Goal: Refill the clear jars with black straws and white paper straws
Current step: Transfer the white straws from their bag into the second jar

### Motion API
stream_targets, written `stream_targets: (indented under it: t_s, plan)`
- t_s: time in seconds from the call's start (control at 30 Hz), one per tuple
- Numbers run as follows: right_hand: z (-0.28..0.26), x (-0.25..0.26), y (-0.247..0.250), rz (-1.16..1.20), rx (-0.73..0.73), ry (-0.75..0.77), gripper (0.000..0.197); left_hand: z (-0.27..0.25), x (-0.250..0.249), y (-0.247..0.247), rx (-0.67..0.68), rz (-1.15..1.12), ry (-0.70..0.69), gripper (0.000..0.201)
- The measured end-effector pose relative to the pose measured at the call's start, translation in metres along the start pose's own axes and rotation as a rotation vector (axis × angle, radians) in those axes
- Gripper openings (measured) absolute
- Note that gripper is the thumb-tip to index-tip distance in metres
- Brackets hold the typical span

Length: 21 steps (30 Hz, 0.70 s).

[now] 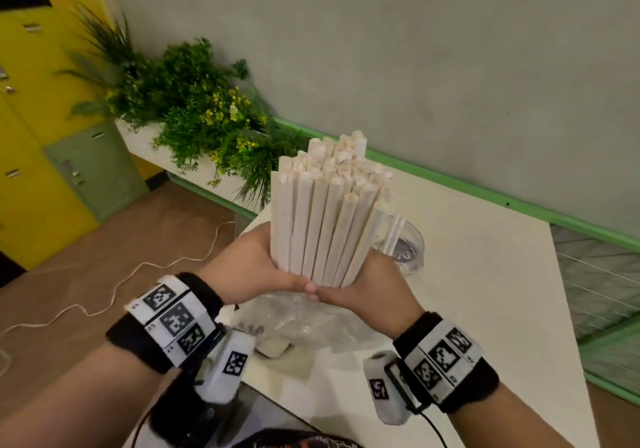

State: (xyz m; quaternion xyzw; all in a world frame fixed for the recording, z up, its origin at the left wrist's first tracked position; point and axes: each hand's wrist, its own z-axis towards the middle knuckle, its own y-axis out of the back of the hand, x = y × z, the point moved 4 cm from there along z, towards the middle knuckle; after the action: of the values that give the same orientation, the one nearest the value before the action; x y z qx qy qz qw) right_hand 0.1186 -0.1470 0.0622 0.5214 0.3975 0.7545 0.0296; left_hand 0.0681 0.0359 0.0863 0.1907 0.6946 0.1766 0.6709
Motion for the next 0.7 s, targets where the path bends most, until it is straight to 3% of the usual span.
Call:
stream_targets:
  t_s: [0.13,0.23,0.43,0.53,0.7]
  plan:
    - [0.020,0.013,-0.041,0.041,0.015,0.015,0.085,-0.005,0.032,0.034,-0.015,0.044,0.063,0.079]
    - [0.028,0.001,-0.074,0.044,0.060,-0.057,0.087,-0.005,0.068,0.039,0.025,0.039,0.136,0.087]
    - [0.018,-0.048,-0.122,-0.094,0.142,-0.197,0.091,-0.002,0.138,0.008,0.185,0.082,0.268,0.079]
    - [0.008,-0.072,-0.136,-0.093,0.167,-0.284,0.086,0.000,0.156,-0.013,0.227,0.059,0.264,0.070]
    - [-0.007,-0.091,-0.133,-0.119,0.208,-0.374,0.071,0.006,0.161,-0.039,0.268,0.072,0.206,0.072]
